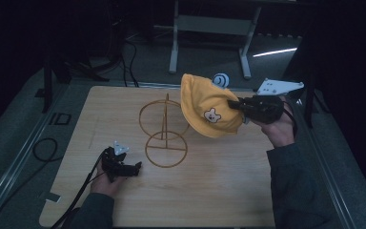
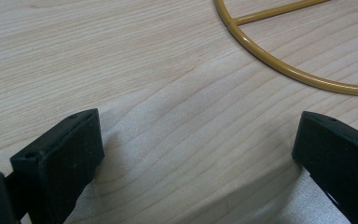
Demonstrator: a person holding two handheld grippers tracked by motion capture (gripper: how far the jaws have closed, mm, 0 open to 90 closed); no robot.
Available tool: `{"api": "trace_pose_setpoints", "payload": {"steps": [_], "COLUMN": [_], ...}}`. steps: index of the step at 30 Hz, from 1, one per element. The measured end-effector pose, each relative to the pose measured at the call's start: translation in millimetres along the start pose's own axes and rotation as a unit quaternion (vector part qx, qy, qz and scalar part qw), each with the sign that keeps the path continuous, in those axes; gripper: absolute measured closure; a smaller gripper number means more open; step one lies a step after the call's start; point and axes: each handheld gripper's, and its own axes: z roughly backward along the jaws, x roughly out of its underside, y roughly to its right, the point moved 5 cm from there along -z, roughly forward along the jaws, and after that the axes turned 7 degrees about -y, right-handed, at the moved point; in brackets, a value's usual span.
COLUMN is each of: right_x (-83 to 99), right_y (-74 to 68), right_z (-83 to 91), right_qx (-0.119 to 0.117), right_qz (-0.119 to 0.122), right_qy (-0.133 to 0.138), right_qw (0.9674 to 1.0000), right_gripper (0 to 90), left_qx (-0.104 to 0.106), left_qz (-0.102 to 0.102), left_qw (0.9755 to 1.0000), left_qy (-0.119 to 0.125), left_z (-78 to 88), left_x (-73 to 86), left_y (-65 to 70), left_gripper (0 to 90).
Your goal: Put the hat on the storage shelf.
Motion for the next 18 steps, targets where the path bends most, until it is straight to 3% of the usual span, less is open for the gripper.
{"api": "trace_pose_setpoints", "payload": {"steps": [18], "right_x": [-29.5], "right_y": [-14.1], "right_z": [-5.0], "right_qx": [-0.026], "right_qz": [0.023], "right_qy": [0.007], "right_qw": [0.9994], "right_gripper": [82.1], "left_qx": [0.000], "left_qz": [-0.002], "left_qw": [1.0000], "left_qy": [-0.001], "left_z": [0.1], "left_x": [0.1], "left_y": [-0.3], "left_gripper": [2.0]}}
